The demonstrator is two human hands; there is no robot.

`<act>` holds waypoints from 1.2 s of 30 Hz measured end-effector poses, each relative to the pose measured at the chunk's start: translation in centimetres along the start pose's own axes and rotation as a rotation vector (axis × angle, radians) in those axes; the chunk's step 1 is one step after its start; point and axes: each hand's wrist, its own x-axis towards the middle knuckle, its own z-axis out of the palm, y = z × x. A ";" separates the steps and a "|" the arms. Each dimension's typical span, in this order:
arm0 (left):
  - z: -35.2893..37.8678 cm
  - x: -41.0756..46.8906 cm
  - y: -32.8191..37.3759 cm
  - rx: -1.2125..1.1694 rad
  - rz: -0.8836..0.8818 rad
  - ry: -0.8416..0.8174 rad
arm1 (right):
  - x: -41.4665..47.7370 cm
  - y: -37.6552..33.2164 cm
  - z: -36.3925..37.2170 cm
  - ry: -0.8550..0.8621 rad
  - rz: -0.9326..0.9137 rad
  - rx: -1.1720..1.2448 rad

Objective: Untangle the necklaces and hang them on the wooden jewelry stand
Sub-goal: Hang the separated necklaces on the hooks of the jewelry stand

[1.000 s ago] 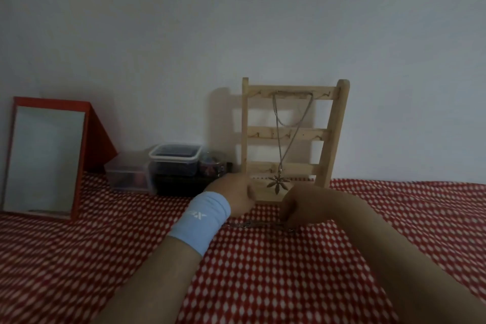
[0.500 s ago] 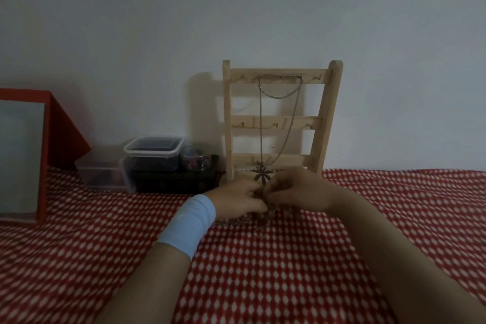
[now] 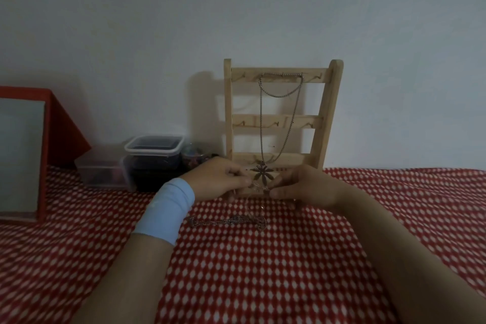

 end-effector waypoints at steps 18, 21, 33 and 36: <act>3.0 -0.1 2.1 -0.197 0.055 -0.140 | -0.8 -1.6 0.1 -0.060 -0.052 0.151; 3.3 0.2 1.5 -0.367 0.048 -0.127 | -0.7 -1.5 -0.3 -0.006 -0.057 0.149; 1.0 -0.5 1.7 -0.132 0.038 -0.044 | -0.5 -1.3 -0.1 -0.146 0.061 -0.080; 1.3 -0.5 2.1 -0.112 0.051 -0.036 | -0.3 -1.3 0.1 -0.086 0.030 -0.121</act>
